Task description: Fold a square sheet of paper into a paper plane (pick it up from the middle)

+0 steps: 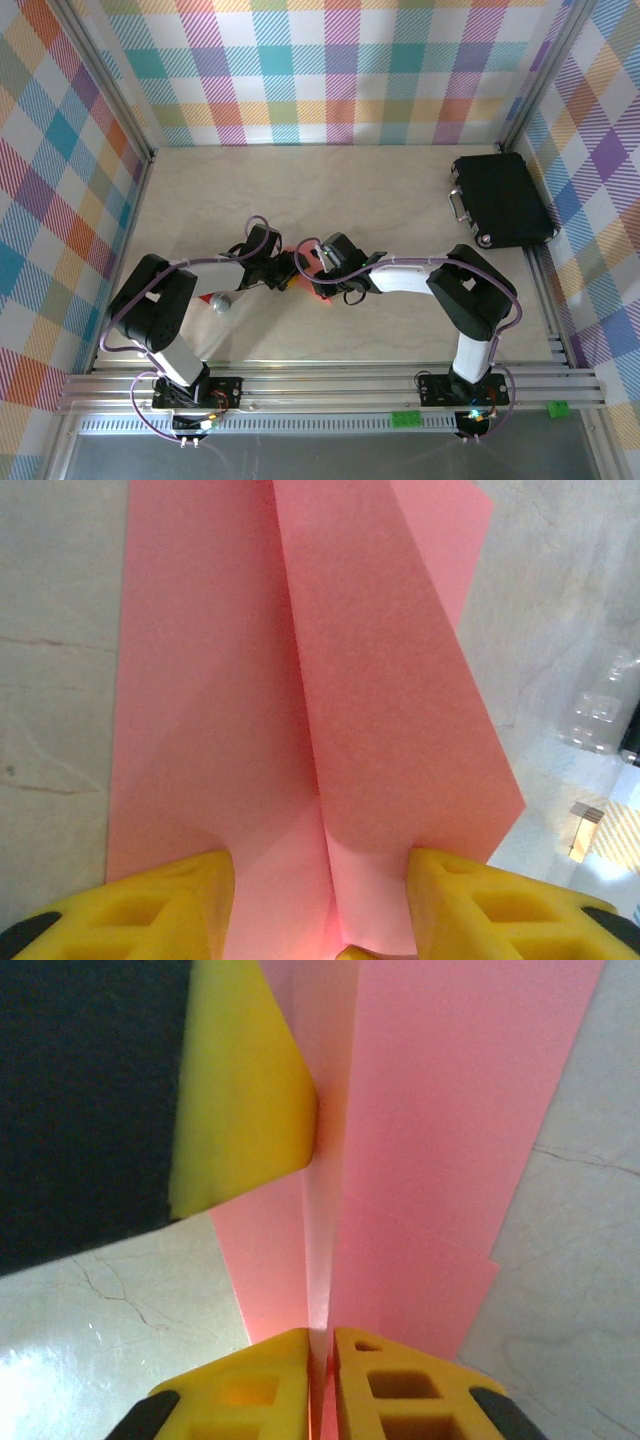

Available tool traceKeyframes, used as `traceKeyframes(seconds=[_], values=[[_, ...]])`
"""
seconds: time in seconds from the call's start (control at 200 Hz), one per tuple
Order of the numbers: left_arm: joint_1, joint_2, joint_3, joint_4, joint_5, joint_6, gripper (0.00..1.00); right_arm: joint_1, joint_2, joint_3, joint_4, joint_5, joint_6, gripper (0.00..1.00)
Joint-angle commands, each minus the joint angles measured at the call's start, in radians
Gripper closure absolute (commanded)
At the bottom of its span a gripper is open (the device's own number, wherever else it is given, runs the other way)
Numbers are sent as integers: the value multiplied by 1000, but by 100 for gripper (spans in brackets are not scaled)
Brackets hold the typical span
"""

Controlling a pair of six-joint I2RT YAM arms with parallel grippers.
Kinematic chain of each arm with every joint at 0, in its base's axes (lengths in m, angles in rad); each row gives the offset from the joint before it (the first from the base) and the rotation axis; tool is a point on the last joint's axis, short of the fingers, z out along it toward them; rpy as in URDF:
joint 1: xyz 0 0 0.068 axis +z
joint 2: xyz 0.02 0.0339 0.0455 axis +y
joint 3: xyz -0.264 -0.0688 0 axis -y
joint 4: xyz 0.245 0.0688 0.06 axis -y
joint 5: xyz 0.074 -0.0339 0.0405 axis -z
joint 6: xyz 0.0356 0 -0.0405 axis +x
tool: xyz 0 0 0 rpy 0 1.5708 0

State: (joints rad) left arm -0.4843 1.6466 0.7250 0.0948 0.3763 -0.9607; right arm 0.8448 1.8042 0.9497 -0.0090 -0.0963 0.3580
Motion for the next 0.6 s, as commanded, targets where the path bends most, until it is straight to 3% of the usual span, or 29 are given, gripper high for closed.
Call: traceKeyframes(seconds=[0.0, 0.415, 0.595], values=[[-13, -38, -24, -75, -27, 3, 50, -4, 17, -23, 27, -42, 23, 86], [3, -171, -81, -31, -66, 2, 47, -36, 34, -59, 82, -141, 80, 89], [4, -160, -120, 103, -1, -29, 54, -63, 39, -101, 161, -206, 120, 90]])
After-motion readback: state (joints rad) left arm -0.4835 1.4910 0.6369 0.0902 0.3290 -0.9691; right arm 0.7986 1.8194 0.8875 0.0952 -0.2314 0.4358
